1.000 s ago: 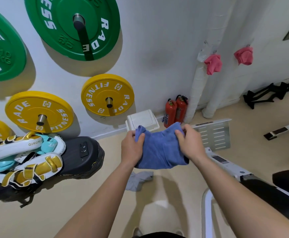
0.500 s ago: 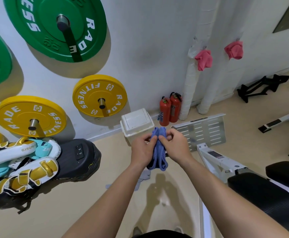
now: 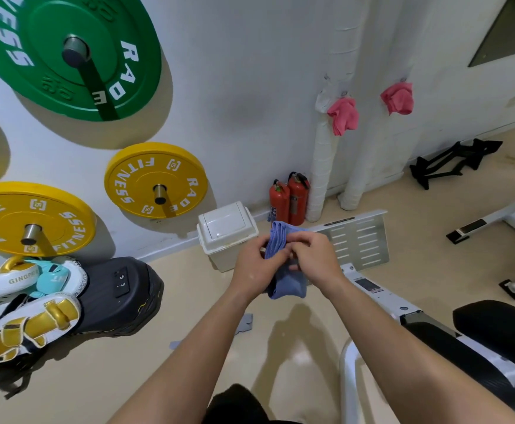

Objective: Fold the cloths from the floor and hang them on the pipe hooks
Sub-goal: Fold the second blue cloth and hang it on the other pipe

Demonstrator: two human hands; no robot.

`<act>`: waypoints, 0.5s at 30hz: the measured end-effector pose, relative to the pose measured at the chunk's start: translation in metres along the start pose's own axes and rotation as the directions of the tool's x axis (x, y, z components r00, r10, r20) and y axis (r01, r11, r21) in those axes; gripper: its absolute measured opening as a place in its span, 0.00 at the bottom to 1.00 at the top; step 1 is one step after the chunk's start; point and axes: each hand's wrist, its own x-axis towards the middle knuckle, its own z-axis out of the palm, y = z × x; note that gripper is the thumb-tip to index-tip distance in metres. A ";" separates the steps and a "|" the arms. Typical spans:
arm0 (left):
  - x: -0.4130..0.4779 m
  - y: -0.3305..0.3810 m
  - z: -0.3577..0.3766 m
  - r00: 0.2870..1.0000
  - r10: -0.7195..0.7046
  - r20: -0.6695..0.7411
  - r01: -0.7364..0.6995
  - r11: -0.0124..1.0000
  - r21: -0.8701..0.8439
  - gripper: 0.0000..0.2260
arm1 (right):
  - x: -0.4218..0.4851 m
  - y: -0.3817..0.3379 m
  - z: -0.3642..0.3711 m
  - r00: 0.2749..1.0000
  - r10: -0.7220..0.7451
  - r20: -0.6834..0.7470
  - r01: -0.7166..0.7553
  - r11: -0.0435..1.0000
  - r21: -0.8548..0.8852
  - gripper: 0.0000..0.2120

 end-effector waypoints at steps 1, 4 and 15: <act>0.005 0.001 0.003 1.000 -0.004 0.025 0.004 1.000 -0.013 0.10 | 0.006 -0.002 -0.005 0.999 0.018 0.036 -0.019 1.000 0.015 0.12; 0.029 0.006 0.004 0.999 0.006 0.039 -0.008 1.000 0.030 0.15 | 0.025 -0.010 -0.019 0.988 0.040 0.150 -0.041 0.999 0.003 0.16; 0.214 0.038 -0.001 0.964 0.051 0.262 -0.092 0.985 0.148 0.15 | 0.196 -0.018 -0.078 0.988 -0.064 0.143 0.139 0.775 -0.616 0.44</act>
